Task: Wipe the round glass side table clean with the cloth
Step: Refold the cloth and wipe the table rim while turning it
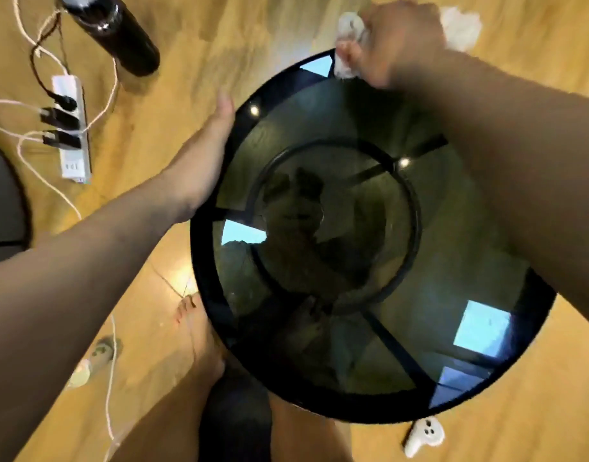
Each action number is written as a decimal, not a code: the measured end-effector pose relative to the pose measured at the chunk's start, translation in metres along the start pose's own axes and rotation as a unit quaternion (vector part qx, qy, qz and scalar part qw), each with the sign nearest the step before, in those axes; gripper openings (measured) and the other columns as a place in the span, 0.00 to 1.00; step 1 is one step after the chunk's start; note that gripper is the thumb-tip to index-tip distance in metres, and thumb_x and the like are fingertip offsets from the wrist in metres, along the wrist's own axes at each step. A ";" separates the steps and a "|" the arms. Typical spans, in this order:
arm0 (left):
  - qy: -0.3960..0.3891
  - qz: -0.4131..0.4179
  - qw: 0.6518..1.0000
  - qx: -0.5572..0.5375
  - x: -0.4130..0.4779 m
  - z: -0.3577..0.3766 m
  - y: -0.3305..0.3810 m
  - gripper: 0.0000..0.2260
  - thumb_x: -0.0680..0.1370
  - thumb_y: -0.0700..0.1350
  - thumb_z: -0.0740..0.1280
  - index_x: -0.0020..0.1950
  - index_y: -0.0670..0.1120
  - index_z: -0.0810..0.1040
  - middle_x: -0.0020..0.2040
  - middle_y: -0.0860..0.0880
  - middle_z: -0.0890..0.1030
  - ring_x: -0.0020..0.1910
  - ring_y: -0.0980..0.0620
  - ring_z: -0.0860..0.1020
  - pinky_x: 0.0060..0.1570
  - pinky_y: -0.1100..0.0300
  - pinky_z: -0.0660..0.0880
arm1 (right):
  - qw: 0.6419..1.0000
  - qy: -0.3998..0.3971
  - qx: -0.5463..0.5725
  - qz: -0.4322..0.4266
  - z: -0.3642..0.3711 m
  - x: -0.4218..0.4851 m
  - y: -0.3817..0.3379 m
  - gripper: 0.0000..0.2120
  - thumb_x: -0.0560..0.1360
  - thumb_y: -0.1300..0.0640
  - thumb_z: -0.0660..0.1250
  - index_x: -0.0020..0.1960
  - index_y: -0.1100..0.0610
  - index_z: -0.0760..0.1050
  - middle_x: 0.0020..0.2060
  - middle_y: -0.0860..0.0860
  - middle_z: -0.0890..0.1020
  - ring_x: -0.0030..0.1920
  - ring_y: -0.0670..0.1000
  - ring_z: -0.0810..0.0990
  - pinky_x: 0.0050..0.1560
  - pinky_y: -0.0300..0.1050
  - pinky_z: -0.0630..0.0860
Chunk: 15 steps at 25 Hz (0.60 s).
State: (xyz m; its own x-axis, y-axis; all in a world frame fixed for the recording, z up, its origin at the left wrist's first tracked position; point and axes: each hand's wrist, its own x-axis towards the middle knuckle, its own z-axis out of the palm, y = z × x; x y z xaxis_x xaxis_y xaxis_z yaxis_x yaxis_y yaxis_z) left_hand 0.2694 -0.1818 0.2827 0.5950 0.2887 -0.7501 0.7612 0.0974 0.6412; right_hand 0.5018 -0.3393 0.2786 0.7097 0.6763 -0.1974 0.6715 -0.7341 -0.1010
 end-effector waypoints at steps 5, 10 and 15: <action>0.093 0.065 0.977 -0.181 -0.021 -0.030 -0.005 0.33 0.81 0.65 0.39 0.80 0.49 0.54 0.80 0.48 0.59 0.78 0.47 0.60 0.76 0.42 0.50 | 0.965 -0.047 -0.111 -0.234 0.008 -0.023 -0.146 0.23 0.79 0.40 0.54 0.57 0.58 0.74 0.53 0.61 0.80 0.59 0.64 0.74 0.60 0.56 0.65; 0.049 0.042 0.991 -0.120 -0.041 -0.064 -0.061 0.32 0.82 0.64 0.38 0.68 0.49 0.74 0.64 0.52 0.79 0.63 0.56 0.76 0.72 0.48 0.63 | 0.851 -0.196 -0.150 -0.463 0.042 -0.140 -0.246 0.19 0.75 0.43 0.56 0.46 0.53 0.81 0.41 0.53 0.83 0.49 0.57 0.77 0.61 0.55 0.66; -0.060 -0.009 0.992 -0.111 -0.064 -0.058 -0.104 0.34 0.82 0.63 0.39 0.69 0.46 0.75 0.70 0.46 0.76 0.67 0.52 0.74 0.70 0.53 0.65 | 0.722 -0.403 -0.246 -0.505 0.052 -0.242 -0.280 0.14 0.81 0.51 0.56 0.61 0.51 0.77 0.65 0.51 0.76 0.69 0.58 0.68 0.70 0.54 0.59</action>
State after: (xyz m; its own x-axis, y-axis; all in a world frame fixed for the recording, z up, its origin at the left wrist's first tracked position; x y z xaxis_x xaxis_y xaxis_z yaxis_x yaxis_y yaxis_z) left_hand 0.1377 -0.1555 0.2732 0.6181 0.1717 -0.7671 0.7044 0.3122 0.6375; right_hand 0.1308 -0.3009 0.3037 -0.4169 0.4507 -0.7893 0.8952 0.3541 -0.2707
